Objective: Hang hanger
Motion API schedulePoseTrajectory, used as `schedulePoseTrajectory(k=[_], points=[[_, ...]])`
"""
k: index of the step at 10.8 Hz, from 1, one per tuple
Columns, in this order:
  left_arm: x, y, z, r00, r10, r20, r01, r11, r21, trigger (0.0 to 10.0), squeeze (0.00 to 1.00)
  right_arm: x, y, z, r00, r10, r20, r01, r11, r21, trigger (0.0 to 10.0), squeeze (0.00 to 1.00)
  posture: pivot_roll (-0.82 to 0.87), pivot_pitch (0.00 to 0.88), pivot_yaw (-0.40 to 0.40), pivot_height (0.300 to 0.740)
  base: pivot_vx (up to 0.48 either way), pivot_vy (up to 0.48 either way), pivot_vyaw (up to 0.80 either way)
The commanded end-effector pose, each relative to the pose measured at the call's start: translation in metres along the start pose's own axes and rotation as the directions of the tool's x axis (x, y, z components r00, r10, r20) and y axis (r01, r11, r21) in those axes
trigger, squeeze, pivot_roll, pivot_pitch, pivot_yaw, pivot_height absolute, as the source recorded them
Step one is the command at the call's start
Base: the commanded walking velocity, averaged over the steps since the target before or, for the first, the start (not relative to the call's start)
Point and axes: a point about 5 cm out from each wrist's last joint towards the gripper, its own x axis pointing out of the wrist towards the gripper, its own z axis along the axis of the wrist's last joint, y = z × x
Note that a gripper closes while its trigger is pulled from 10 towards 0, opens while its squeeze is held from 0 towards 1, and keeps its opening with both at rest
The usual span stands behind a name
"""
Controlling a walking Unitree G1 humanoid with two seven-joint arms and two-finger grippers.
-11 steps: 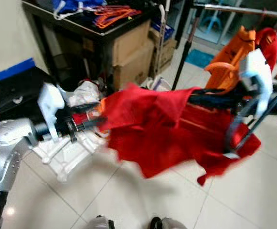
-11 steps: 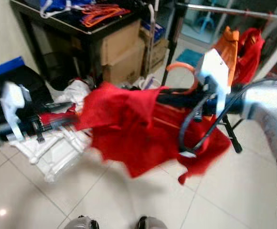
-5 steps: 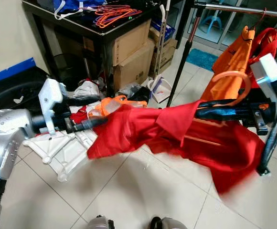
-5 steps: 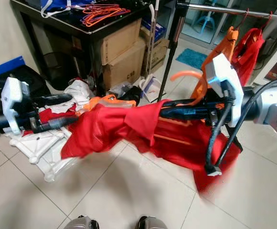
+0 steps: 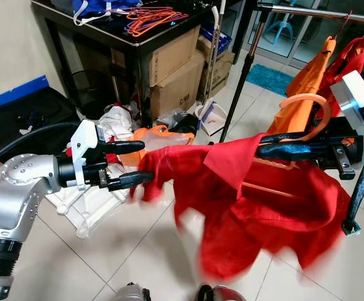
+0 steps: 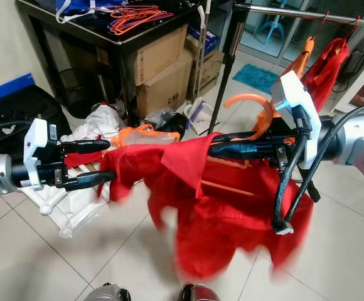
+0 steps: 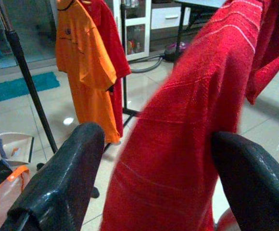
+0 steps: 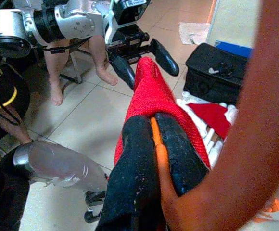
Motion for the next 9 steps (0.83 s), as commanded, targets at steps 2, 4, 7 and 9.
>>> schedulePoseTrajectory(k=[2,4,7,9], points=[[0.003,0.002,0.005,1.000,-0.008,0.015,0.008,1.000,0.001,0.0,0.00,-0.005,0.005,0.009,1.000,0.003,0.013,-0.002,0.999,-0.036,10.0,0.00,-0.03,0.096,-0.037,0.740,0.000,0.000,0.00],[0.003,-0.002,0.001,0.999,-0.038,0.019,0.038,0.999,-0.025,0.0,0.00,-0.005,0.006,0.010,1.000,0.005,0.018,-0.005,0.999,-0.038,10.0,0.00,-0.03,0.088,-0.039,0.740,0.000,0.000,0.00],[0.003,-0.007,-0.001,0.998,-0.064,0.022,0.065,0.997,-0.052,0.0,0.00,-0.005,0.006,0.010,1.000,0.005,0.020,-0.004,0.999,-0.045,10.0,0.00,-0.03,0.076,-0.041,0.740,0.000,0.000,0.00],[0.002,-0.010,-0.001,0.997,-0.077,0.026,0.079,0.994,-0.071,0.0,0.00,-0.005,0.005,0.010,1.000,0.003,0.024,-0.002,0.999,-0.049,10.0,0.00,-0.03,0.071,-0.042,0.740,0.000,0.000,0.00]])
